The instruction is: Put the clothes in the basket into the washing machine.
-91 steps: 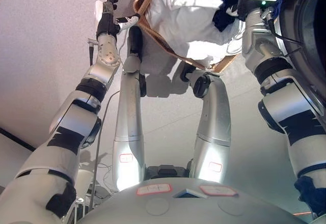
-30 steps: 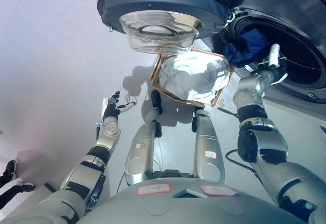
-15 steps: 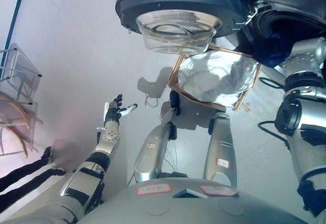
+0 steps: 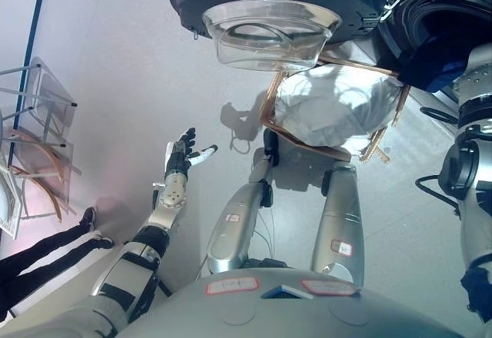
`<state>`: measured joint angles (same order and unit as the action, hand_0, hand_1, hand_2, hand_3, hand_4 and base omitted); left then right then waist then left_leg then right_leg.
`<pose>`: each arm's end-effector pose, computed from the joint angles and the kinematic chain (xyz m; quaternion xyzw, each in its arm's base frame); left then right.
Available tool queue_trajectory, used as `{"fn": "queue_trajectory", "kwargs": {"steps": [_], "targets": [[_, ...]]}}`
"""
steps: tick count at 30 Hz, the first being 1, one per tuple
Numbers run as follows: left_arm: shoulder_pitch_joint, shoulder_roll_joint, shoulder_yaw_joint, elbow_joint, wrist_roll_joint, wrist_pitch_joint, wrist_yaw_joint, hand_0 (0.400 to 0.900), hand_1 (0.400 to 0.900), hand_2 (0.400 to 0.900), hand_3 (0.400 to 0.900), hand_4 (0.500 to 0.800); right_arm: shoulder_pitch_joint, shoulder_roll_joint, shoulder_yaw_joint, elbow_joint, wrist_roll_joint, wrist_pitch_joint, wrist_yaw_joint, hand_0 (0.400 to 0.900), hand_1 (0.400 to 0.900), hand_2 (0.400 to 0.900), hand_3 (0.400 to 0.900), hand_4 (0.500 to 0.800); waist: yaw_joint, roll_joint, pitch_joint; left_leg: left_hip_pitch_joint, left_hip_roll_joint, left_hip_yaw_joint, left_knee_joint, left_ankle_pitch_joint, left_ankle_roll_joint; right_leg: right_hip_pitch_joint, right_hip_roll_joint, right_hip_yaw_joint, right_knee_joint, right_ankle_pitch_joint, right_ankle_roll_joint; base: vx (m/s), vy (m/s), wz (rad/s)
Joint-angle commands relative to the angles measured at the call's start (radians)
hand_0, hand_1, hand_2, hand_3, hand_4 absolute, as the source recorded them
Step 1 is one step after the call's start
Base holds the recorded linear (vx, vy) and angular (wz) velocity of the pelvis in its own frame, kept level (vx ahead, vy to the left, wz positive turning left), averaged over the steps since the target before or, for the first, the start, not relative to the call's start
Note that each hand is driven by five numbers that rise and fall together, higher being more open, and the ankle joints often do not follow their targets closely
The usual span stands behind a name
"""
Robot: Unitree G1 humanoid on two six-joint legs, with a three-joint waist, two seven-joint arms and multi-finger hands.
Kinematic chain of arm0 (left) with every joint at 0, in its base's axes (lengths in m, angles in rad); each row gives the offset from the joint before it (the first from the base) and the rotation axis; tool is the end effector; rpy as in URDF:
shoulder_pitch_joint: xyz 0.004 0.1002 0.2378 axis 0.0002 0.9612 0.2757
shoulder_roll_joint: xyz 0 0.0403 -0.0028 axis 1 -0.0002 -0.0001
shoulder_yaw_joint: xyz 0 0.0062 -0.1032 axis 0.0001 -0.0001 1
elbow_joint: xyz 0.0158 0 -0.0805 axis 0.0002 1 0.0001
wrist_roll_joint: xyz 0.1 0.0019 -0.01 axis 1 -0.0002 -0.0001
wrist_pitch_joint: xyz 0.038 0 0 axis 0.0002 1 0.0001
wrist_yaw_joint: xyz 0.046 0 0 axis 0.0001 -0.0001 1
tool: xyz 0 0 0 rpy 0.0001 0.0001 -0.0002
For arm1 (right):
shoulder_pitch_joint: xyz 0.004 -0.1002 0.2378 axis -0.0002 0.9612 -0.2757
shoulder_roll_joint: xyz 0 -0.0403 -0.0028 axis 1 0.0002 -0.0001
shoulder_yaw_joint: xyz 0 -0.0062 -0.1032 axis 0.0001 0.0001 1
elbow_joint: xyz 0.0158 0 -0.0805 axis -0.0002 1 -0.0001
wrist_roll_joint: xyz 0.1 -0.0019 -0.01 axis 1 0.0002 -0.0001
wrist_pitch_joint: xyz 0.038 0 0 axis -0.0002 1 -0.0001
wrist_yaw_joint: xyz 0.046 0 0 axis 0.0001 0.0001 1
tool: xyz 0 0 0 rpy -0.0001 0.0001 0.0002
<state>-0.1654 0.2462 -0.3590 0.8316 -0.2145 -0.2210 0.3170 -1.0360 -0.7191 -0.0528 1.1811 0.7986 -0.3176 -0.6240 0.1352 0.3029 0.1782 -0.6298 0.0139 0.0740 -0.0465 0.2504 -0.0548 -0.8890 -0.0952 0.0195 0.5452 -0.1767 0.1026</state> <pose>0.1882 0.1734 -0.0586 0.1291 0.2275 0.0604 0.9633 0.3242 -0.3259 0.2069 0.1976 -0.1479 -0.5133 0.8220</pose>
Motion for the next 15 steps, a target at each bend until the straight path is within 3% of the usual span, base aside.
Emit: {"fn": "queue_trajectory", "kwargs": {"steps": [1,2,3,8,10,13,14,15], "targets": [[-0.013,0.061,0.034,0.03,-0.001,-0.031,0.021,0.9,0.9,0.9,0.9,0.8,-0.213,-0.255,0.203,-0.018,-0.238,0.029,0.033,0.4,0.4,0.4,0.4,0.5,-0.008,-0.054,-0.026,0.093,-0.052,-0.017,-0.038,-0.056,-0.041,0.195,0.048,-0.029,-0.365,0.221,-0.026,-0.02,-0.04,0.01],[-0.014,0.056,0.037,0.03,-0.001,-0.031,0.021,0.9,0.9,0.9,0.9,0.8,-0.229,-0.256,0.216,-0.009,-0.236,0.029,0.035,0.798,0.798,0.798,0.798,0.739,-0.01,-0.05,-0.024,0.093,-0.052,-0.016,-0.038,-0.057,-0.041,0.195,0.049,-0.029,-0.365,0.221,-0.026,-0.03,-0.027,-0.05],[-0.018,0.068,0.041,0.031,0.005,-0.031,0.019,0.9,0.9,0.9,0.9,0.8,-0.263,-0.278,0.311,0.013,-0.334,0.077,0.043,0.9,0.9,0.9,0.9,0.8,-0.014,-0.061,-0.022,0.093,-0.049,-0.014,-0.038,-0.053,-0.042,0.194,0.052,-0.031,-0.365,0.224,-0.027,-0.04,-0.041,-0.05],[-0.01,0.081,0.053,0.035,0.009,-0.03,0.018,0.9,0.9,0.9,0.9,0.8,-0.293,-0.296,0.434,0.036,-0.474,0.144,0.076,0.9,0.9,0.9,0.9,0.8,-0.033,-0.088,-0.017,0.094,-0.045,-0.018,-0.035,-0.051,-0.041,0.201,0.06,-0.035,-0.368,0.23,-0.033,-0.03,-0.031,-0.02],[-0.003,0.09,0.061,0.044,0.019,-0.03,0.005,0.9,0.9,0.9,0.9,0.8,-0.303,-0.336,0.58,0.018,-0.68,0.189,0.115,0.9,0.9,0.9,0.9,0.8,-0.04,-0.102,-0.012,0.093,-0.042,-0.021,-0.033,-0.046,-0.041,0.201,0.063,-0.039,-0.364,0.233,-0.037,-0.05,-0.013,-0.02],[-0.004,0.09,0.065,0.05,0.02,-0.029,0.0,0.9,0.9,0.9,0.9,0.8,-0.307,-0.334,0.611,0.023,-0.709,0.194,0.136,0.9,0.9,0.9,0.9,0.8,-0.042,-0.105,-0.011,0.095,-0.043,-0.024,-0.032,-0.045,-0.04,0.203,0.062,-0.042,-0.365,0.236,-0.038,-0.03,-0.011,0.0],[-0.001,0.095,0.073,0.062,0.026,-0.025,-0.011,0.9,0.9,0.9,0.9,0.8,-0.308,-0.343,0.697,0.001,-0.794,0.203,0.183,0.9,0.9,0.9,0.9,0.8,-0.044,-0.114,-0.012,0.094,-0.043,-0.024,-0.029,-0.044,-0.038,0.204,0.063,-0.043,-0.365,0.239,-0.038,-0.03,-0.011,-0.01],[-0.001,0.095,0.074,0.062,0.026,-0.025,-0.011,0.9,0.9,0.9,0.9,0.8,-0.31,-0.343,0.699,0.002,-0.794,0.202,0.183,0.9,0.9,0.9,0.9,0.8,-0.044,-0.114,-0.011,0.094,-0.043,-0.024,-0.029,-0.044,-0.038,0.204,0.063,-0.043,-0.365,0.239,-0.038,-0.06,-0.014,-0.02]]}}
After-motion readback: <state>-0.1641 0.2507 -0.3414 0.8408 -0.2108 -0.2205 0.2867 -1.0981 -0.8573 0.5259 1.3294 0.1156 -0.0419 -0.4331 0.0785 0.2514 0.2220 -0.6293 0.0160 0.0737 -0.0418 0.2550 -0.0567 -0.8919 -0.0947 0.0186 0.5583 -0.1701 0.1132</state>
